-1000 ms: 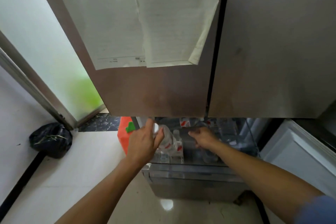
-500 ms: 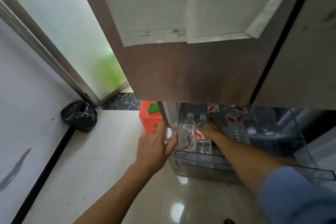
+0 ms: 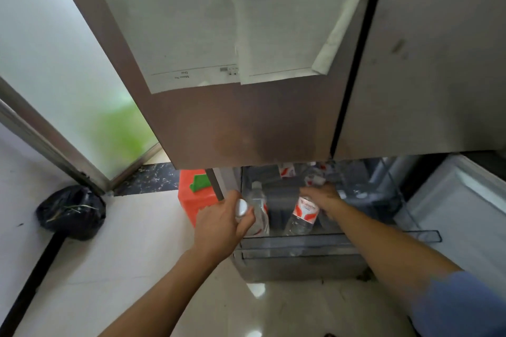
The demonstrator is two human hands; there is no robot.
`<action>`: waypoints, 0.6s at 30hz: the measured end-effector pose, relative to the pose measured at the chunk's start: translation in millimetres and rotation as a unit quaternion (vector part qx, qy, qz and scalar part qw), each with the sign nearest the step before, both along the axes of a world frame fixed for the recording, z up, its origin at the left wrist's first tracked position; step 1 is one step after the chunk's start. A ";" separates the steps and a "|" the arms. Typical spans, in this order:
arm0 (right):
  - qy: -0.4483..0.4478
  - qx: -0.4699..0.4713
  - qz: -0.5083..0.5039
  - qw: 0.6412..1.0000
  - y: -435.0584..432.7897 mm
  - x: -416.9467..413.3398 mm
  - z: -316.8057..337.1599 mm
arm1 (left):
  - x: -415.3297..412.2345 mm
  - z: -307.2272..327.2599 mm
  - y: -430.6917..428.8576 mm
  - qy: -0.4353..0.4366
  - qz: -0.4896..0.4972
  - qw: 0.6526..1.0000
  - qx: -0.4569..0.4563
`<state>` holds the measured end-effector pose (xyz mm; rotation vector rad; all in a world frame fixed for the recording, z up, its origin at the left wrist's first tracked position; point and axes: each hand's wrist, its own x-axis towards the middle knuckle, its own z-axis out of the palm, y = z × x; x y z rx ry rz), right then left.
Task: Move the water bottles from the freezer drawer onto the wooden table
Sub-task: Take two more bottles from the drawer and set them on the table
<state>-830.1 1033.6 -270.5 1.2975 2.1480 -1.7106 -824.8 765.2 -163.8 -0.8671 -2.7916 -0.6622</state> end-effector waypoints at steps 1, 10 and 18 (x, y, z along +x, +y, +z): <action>0.010 -0.009 -0.020 1.000 4.8 9.4 4.2 | -1.0 0.5 2.9 0.010 -0.009 1.000 -0.008; 0.006 0.246 0.075 0.966 10.3 83.2 35.6 | -9.5 -16.2 15.9 0.057 -0.028 0.997 -0.039; 0.103 0.440 0.136 0.882 -27.5 93.6 93.2 | -4.6 9.8 7.5 0.077 -0.042 0.996 -0.026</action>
